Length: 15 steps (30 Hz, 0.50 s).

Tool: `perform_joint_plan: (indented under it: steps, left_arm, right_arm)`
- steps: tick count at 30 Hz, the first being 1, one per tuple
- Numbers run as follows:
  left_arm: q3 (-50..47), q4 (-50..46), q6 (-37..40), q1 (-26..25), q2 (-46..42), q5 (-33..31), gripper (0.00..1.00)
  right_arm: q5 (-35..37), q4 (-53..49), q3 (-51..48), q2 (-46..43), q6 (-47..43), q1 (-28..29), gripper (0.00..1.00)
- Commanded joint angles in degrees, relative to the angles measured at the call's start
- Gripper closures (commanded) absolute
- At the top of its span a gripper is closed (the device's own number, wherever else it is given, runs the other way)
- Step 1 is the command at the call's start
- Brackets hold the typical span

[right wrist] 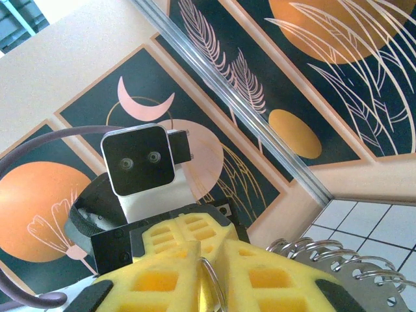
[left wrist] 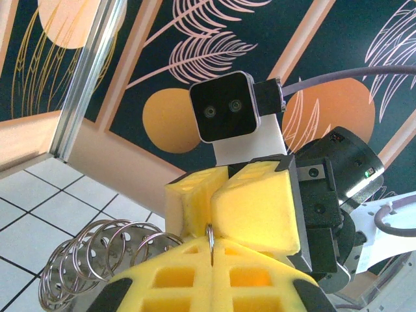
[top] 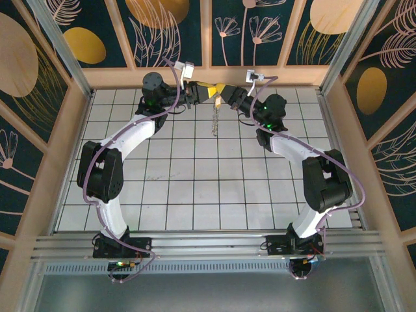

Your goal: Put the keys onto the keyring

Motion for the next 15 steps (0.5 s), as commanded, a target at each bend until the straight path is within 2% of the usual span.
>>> perform_joint_plan:
  steps: [1, 8, 11, 15]
  left_arm:
    - [0.6, 2.1, 1.4, 0.0, -2.2, 0.3, 1.0]
    - [0.8, 2.0, 1.4, 0.0, -2.1, 0.2, 1.0]
    - [0.9, 2.0, 1.4, 0.0, -2.0, 0.2, 1.0]
    - [0.9, 2.1, 1.3, 0.0, -2.0, 0.2, 1.0]
  right_arm:
    - [-1.2, 3.1, -0.9, -0.6, -0.2, -0.2, 0.87]
    - [-2.0, 3.8, -1.9, -0.6, 0.1, -0.3, 1.0]
    - [-2.3, 4.2, -1.8, -0.5, 0.3, -0.3, 1.0]
    - [-3.0, 4.6, -1.8, 0.0, 0.6, -0.2, 0.92]
